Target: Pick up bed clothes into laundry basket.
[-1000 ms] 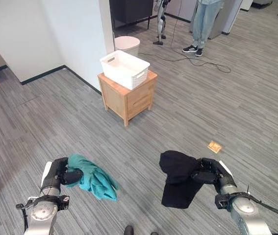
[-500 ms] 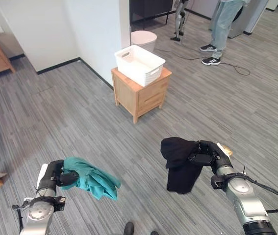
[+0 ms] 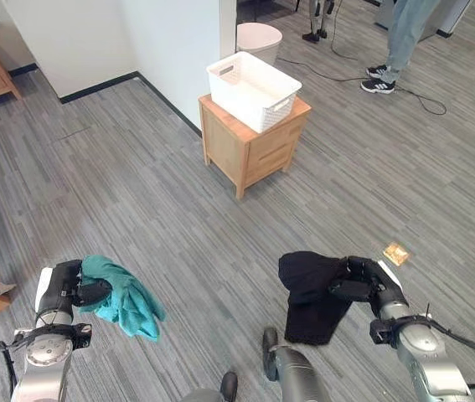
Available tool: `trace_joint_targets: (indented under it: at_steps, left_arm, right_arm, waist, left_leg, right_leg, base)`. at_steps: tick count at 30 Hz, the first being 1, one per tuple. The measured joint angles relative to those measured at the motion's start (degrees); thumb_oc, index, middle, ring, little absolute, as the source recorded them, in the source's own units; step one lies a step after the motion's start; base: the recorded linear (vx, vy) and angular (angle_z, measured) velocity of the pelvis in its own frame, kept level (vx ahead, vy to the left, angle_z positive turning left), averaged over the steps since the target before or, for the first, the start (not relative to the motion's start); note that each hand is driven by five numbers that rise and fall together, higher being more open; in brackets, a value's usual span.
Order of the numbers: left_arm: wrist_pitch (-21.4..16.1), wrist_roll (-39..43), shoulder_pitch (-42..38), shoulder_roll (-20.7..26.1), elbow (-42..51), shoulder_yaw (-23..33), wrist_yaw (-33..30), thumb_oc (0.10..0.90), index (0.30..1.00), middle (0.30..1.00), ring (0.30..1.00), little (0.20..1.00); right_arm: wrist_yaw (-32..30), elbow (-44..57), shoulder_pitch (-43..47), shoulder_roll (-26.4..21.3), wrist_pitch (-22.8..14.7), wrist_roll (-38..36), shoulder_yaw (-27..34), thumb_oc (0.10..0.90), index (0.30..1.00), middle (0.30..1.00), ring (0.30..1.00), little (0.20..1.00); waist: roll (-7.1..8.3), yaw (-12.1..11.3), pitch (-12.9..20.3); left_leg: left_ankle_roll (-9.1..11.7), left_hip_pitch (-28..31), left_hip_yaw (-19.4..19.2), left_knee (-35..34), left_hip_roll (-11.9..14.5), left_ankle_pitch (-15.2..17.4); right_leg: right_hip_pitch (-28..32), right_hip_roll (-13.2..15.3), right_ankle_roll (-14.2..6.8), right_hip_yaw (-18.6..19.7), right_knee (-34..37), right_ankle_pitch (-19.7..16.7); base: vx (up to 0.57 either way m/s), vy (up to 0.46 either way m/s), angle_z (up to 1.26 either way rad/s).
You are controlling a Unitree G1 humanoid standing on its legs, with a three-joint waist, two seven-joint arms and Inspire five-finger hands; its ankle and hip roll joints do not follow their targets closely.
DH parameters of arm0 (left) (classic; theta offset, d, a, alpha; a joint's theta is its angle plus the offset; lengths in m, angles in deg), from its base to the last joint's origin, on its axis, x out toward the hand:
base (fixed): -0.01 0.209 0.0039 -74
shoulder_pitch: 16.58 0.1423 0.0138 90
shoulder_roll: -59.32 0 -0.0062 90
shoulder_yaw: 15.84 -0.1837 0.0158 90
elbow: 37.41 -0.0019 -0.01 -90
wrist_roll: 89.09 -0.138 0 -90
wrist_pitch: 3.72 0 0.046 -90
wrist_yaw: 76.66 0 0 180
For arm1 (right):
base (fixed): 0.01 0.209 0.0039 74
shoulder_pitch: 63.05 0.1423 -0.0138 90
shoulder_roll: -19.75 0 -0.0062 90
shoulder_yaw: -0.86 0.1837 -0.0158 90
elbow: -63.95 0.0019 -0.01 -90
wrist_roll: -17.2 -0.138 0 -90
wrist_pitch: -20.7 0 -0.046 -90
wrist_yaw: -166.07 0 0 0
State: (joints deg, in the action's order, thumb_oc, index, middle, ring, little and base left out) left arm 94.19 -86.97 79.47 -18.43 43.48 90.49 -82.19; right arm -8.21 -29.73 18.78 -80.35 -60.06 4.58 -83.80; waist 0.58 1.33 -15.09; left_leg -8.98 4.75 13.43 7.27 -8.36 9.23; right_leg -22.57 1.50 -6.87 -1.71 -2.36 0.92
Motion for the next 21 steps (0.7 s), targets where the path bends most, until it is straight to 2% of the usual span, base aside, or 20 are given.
trace_joint_targets:
  at_steps: [2,3,4,5,6,7,8,9,10,11,12,13,14,15,17,18,19,20,21]
  left_arm:
    - [-0.05,-0.01,-0.09,-0.02,0.11,0.0,-0.05,0.4,0.3,0.3,0.3,0.3]
    - [0.01,-0.05,0.59,-0.78,0.15,-0.06,-0.12,0.4,0.3,0.3,0.3,0.3]
    - [0.02,-0.05,1.3,-1.22,0.2,-0.31,-0.15,0.4,0.3,0.3,0.3,0.3]
    - [-0.01,-0.05,1.71,-1.58,0.19,-1.03,-0.16,0.4,0.3,0.3,0.3,0.3]
    - [0.01,-0.11,1.48,-2.9,0.03,-2.37,-0.64,0.4,0.3,0.3,0.3,0.3]
    - [-0.02,0.03,1.9,-4.27,-0.02,-3.68,0.0,0.4,0.3,0.3,0.3,0.3]
    - [-0.04,0.12,2.1,-4.33,0.34,-5.72,0.37,0.4,0.3,0.3,0.3,0.3]
    - [-0.12,0.13,1.62,-4.26,0.76,-5.93,0.27,0.4,0.3,0.3,0.3,0.3]
    - [-0.26,0.13,0.23,-3.52,0.82,-5.86,0.08,0.4,0.3,0.3,0.3,0.3]
    - [-0.21,0.16,-0.01,-2.52,0.61,-5.89,-0.1,0.4,0.3,0.3,0.3,0.3]
    - [-0.19,0.18,-0.26,-1.06,0.54,-6.16,-0.08,0.4,0.3,0.3,0.3,0.3]
    - [-0.19,0.38,-0.28,0.08,0.42,-6.11,-0.15,0.4,0.3,0.3,0.3,0.3]
    - [-0.2,0.76,-0.66,0.28,0.38,-6.15,-0.15,0.4,0.3,0.3,0.3,0.3]
    - [-0.23,1.35,-0.35,0.38,0.11,-6.46,-0.25,0.4,0.3,0.3,0.3,0.3]
    - [-0.4,2.36,-0.16,0.44,0.42,-6.41,-0.39,0.4,0.3,0.3,0.3,0.3]
    - [-0.47,2.37,-0.09,0.37,0.41,-6.68,-0.51,0.4,0.3,0.3,0.3,0.3]
    - [-0.54,2.37,0.04,0.13,0.13,-6.75,-0.45,0.4,0.3,0.3,0.3,0.3]
    - [-0.56,2.36,0.65,-0.89,0.57,-6.74,-0.53,0.4,0.3,0.3,0.3,0.3]
    - [-0.66,2.32,1.38,-0.48,0.07,-6.38,-0.63,0.4,0.3,0.3,0.3,0.3]
  right_arm:
    - [-0.01,-0.01,-0.42,0.2,0.03,0.03,0.49,0.4,0.3,0.3,0.3,0.3]
    - [0.0,-0.1,-1.02,0.36,0.1,0.05,0.97,0.4,0.3,0.3,0.3,0.3]
    - [-0.05,-0.47,-1.23,0.42,0.17,0.07,1.04,0.4,0.3,0.3,0.3,0.3]
    - [-0.06,-0.75,-1.4,0.33,0.11,0.06,1.14,0.4,0.3,0.3,0.3,0.3]
    - [-0.62,-2.5,-0.29,0.36,0.03,0.06,1.47,0.4,0.3,0.3,0.3,0.3]
    - [-1.17,-3.41,-0.69,0.15,0.1,0.06,1.71,0.4,0.3,0.3,0.3,0.3]
    - [-1.43,-3.28,-0.77,-1.2,0.07,-0.39,1.78,0.4,0.3,0.3,0.3,0.3]
    - [-1.63,-3.28,0.33,-2.14,0.04,-0.95,1.76,0.4,0.3,0.3,0.3,0.3]
    - [-2.9,-3.44,3.11,-2.78,-0.06,-1.79,1.96,0.4,0.3,0.3,0.3,0.3]
    - [-3.6,-3.67,4.64,-2.51,-0.11,-1.93,1.79,0.4,0.3,0.3,0.3,0.3]
    - [-4.62,-3.52,6.14,-2.39,-0.45,-2.38,1.86,0.4,0.3,0.3,0.3,0.3]
    - [-6.1,-3.1,7.99,-1.44,-1.28,-2.64,2.55,0.4,0.3,0.3,0.3,0.3]
    - [-6.68,-2.32,8.19,-1.48,-1.53,-2.98,2.8,0.4,0.3,0.3,0.3,0.3]
    - [-6.68,-2.02,8.8,-2.02,-2.37,-3.28,2.77,0.4,0.3,0.3,0.3,0.3]
    - [-7.09,-1.3,8.75,-2.54,-2.79,-3.24,2.6,0.4,0.3,0.3,0.3,0.3]
    - [-7.17,-0.91,9.16,-4.14,-3.27,-3.11,1.72,0.4,0.3,0.3,0.3,0.3]
    - [-7.22,-1.27,9.3,-4.35,-3.24,-2.87,1.28,0.4,0.3,0.3,0.3,0.3]
    - [-6.94,-1.33,9.42,-5.75,-3.15,-2.74,0.49,0.4,0.3,0.3,0.3,0.3]
    - [-6.58,-1.9,9.08,-4.93,-2.78,-2.24,-1.43,0.4,0.3,0.3,0.3,0.3]
  waist:
    - [-0.05,1.17,0.47]
    - [-0.91,1.72,2.55]
    - [-1.2,2.62,3.44]
    - [-0.69,2.79,5.11]
    - [-1.39,2.89,5.4]
    - [-2.38,3.13,7.36]
    - [-2.9,2.55,9.15]
    - [-2.64,2.02,8.98]
    - [-1.09,0.09,7.97]
    - [-0.02,-0.73,7.3]
    - [2.03,-0.81,6.37]
    - [3.91,-1.84,5.42]
    - [4.74,-1.94,5.15]
    - [4.45,-2.55,5.03]
    - [4.8,-3.15,6.19]
    - [2.72,-3.83,6.62]
    - [2.11,-3.66,7.24]
    - [-0.44,-4.82,7.25]
    - [0.3,-6.92,7.51]
  left_leg:
    - [-0.16,2.38,1.55,0.66,0.21,3.3]
    - [1.32,5.96,2.7,-0.88,1.86,5.2]
    - [3.09,9.05,3.46,-0.67,2.61,6.16]
    - [5.45,9.5,3.53,2.63,2.42,7.53]
    - [9.02,7.91,3.12,10.99,2.56,8.53]
    - [14.22,4.79,2.2,20.6,3.04,7.47]
    - [19.98,-3.52,-0.89,37.94,2.79,-0.43]
    - [20.04,-9.12,-3.2,47.71,3.02,-6.52]
    - [14.5,-17.05,-7.87,57.44,4.26,-7.31]
    - [12.83,-19.67,-9.2,56.94,5.17,-5.89]
    - [10.48,-22.73,-10.4,54.88,5.79,-4.14]
    - [9.9,-27.63,-10.85,48.99,6.98,-3.74]
    - [9.83,-28.32,-11.69,43.73,6.94,-4.36]
    - [10.04,-29.54,-10.71,35.8,7.77,-7.31]
    - [9.75,-27.9,-12.31,20.22,8.05,-7.41]
    - [8.42,-25.59,-10.54,7.01,7.26,-12.1]
    - [8.83,-22.28,-6.1,-0.51,5.57,-12.83]
    - [7.39,-19.37,-2.58,-4.81,5.82,-11.74]
    - [9.51,-16.4,-1.28,-4.73,5.56,-20.33]
  right_leg:
    - [-0.21,-0.36,2.13,-4.21,1.51,-2.09]
    - [1.2,-0.83,4.02,-9.96,-0.67,-3.23]
    - [3.91,-1.0,4.83,-11.0,-3.59,-3.44]
    - [5.91,-1.19,8.2,-10.19,-3.66,-8.67]
    - [7.29,-1.81,9.99,-10.24,-6.88,-7.32]
    - [8.72,-2.85,11.62,-10.0,-7.41,-5.97]
    - [11.77,-4.19,13.39,-9.96,-6.54,-2.41]
    - [13.09,-4.6,14.11,-9.51,-6.02,-1.31]
    - [16.23,-5.11,14.29,-8.34,-4.34,-1.52]
    - [18.48,-5.23,14.86,-6.49,-3.42,-0.98]
    - [21.86,-4.59,14.97,-4.91,-1.65,-0.5]
    - [25.82,-3.42,14.91,-3.85,-0.42,-0.35]
    - [27.72,-3.0,14.13,-3.43,-0.05,0.04]
    - [30.2,-2.04,11.7,-3.79,-1.24,1.75]
    - [34.02,-1.3,9.26,-1.59,1.89,3.95]
    - [38.33,-1.38,8.02,-0.83,2.66,7.13]
    - [39.46,-1.33,7.17,0.85,2.69,8.49]
    - [40.4,-2.57,5.58,3.37,1.31,9.51]
    - [42.5,-1.55,3.41,5.11,0.54,10.92]
  base:
    - [0.57,-0.079,0.51]
    - [0.77,-0.127,0.48]
    - [0.59,-0.098,0.53]
    - [0.53,-0.118,0.49]
    - [0.36,-0.128,0.43]
    - [0.68,-0.332,0.51]
    - [0.5,-0.28,0.34]
    - [0.58,-0.322,-0.09]
    - [0.24,-0.107,-0.43]
    - [0.44,-0.13,-0.41]
    - [0.18,-0.002,-0.31]
    - [0.49,0.004,-0.27]
    - [0.65,0.097,-0.39]
    - [0.65,0.093,-0.28]
    - [0.48,0.105,-0.54]
    - [0.55,0.112,-0.64]
    - [0.47,0.094,-0.81]
    - [0.43,0.104,-1.17]
    - [0.48,0.173,-1.35]
